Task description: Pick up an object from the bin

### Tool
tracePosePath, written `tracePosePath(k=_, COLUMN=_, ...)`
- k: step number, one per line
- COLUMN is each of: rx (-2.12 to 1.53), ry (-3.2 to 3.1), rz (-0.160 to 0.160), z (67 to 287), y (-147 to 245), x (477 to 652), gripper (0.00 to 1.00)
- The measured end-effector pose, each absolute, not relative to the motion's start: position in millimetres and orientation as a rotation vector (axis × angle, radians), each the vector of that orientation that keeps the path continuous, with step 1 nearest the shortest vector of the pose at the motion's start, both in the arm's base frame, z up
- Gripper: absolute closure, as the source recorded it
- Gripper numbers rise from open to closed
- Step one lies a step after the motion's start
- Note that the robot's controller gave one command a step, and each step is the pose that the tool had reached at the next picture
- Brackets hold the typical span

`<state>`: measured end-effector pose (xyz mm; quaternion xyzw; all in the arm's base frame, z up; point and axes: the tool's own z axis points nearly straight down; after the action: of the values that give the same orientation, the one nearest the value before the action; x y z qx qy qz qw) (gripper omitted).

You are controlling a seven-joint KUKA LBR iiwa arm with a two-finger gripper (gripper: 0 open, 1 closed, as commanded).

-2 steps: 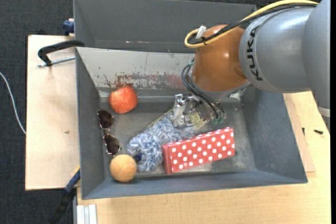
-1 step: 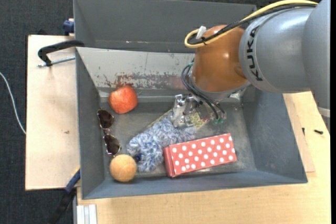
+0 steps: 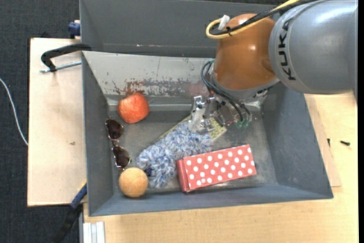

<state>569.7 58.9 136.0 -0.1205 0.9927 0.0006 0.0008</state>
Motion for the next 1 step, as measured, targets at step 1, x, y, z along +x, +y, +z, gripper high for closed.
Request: tracePosePath(k=1, rx=-0.393, ry=3.104, rz=0.002, z=168.7, y=61.4, x=574.3, gripper=1.00)
